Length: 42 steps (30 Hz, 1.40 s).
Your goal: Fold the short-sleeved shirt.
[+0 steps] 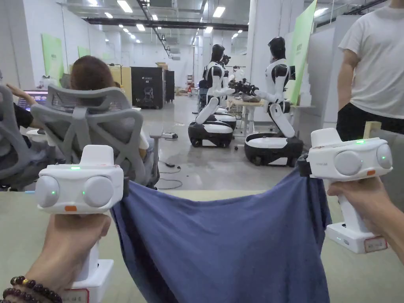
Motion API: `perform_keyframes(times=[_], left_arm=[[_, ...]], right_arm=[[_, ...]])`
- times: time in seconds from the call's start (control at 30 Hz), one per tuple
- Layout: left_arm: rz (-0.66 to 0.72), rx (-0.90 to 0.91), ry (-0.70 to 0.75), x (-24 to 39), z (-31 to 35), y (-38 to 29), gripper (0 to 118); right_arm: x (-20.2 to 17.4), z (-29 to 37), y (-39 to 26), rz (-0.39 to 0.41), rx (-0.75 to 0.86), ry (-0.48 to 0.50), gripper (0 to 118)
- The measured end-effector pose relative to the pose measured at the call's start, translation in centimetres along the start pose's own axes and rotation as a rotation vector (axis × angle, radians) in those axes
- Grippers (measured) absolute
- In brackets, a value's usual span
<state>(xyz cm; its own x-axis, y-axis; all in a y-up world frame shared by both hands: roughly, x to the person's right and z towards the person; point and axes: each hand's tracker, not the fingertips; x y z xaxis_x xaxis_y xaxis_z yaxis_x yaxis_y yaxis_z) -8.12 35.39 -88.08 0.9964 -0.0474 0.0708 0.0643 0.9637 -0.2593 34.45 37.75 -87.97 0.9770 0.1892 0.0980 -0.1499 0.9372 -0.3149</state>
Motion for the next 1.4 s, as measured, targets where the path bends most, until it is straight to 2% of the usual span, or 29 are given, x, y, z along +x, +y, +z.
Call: perform_keyframes(times=[0.13,0.27,0.4,0.5,0.57,0.67,1.03,1.2,1.4], left_arm=[[-0.032,0.047,0.019,-0.1,-0.7,5.8,4],[-0.023,0.112,0.035,-0.9,-1.2,11.8,4],[-0.049,0.151,0.081,-1.6,-2.4,16.5,3],[-0.060,0.171,0.111,-2.1,-3.3,18.6,4],[0.023,0.168,0.090,-2.9,-3.9,19.6,3],[0.012,0.144,0.137,-2.7,-5.1,19.8,4],[0.019,0.120,0.099,-1.9,-9.4,17.7,4],[0.015,0.072,0.082,-1.6,-11.3,13.1,4],[0.004,-0.012,0.056,-1.2,-13.1,7.2,4]], right_arm=[[2.3,0.8,4.9,-0.027,0.092,-0.062,4],[3.6,1.2,9.5,-0.021,0.148,-0.089,4],[4.6,0.9,13.9,-0.052,0.200,-0.099,4],[4.7,0.3,16.8,-0.051,0.245,-0.093,4],[4.8,-0.3,18.4,-0.075,0.255,-0.103,4],[4.7,-1.0,19.3,-0.111,0.260,-0.097,4],[4.9,-3.0,15.9,-0.155,0.228,-0.113,4],[4.5,-4.9,10.6,-0.200,0.179,-0.090,4],[3.4,-7.7,4.7,-0.212,0.068,-0.083,4]])
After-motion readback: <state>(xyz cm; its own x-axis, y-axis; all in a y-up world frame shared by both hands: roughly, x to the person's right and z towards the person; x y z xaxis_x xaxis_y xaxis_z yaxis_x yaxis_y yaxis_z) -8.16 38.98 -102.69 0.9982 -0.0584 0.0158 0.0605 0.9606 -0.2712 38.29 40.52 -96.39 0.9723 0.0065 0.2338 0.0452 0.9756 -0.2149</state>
